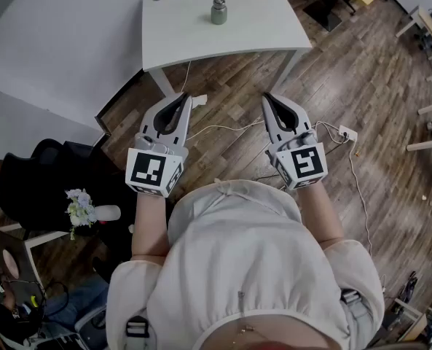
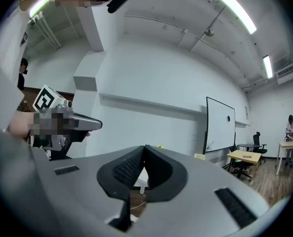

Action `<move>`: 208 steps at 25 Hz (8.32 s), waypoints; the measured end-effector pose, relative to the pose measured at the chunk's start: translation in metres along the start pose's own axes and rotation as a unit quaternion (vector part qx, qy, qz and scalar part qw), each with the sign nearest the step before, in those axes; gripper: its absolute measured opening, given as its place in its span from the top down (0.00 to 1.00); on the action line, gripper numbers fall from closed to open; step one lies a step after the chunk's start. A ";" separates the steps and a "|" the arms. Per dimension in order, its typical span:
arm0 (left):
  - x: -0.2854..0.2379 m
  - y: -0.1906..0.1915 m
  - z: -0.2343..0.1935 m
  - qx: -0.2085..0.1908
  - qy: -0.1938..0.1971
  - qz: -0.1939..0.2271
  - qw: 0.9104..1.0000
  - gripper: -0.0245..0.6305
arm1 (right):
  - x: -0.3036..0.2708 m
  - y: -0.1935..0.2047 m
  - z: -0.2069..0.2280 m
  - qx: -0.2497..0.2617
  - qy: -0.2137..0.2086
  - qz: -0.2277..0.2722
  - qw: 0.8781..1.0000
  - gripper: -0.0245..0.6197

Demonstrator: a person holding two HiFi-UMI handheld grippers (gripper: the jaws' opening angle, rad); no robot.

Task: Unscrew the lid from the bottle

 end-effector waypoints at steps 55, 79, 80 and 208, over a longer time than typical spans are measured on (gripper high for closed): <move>-0.433 0.001 -0.184 0.068 -0.105 -0.056 0.991 0.40 | -0.409 0.031 0.354 -0.026 -0.121 -0.070 0.990 0.33; -0.600 0.187 -0.275 0.054 0.064 -0.186 0.979 0.39 | -0.613 0.103 0.304 -0.006 -0.252 -0.215 0.943 0.36; -0.607 0.193 -0.278 0.056 0.077 -0.185 0.978 0.38 | -0.619 0.107 0.300 0.000 -0.262 -0.218 0.940 0.36; -0.664 0.219 -0.281 -0.014 0.250 -0.181 0.951 0.40 | -0.672 0.119 0.256 0.189 -0.403 -0.483 0.754 0.58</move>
Point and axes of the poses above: the fingertips, and each gripper's own axes: x backward along the fingers, z to its right, y out of its underside, the point moved 3 cm from there along x, backward along the fingers, and after that the axes turned 11 degrees about -z, right-handed, at the moved point
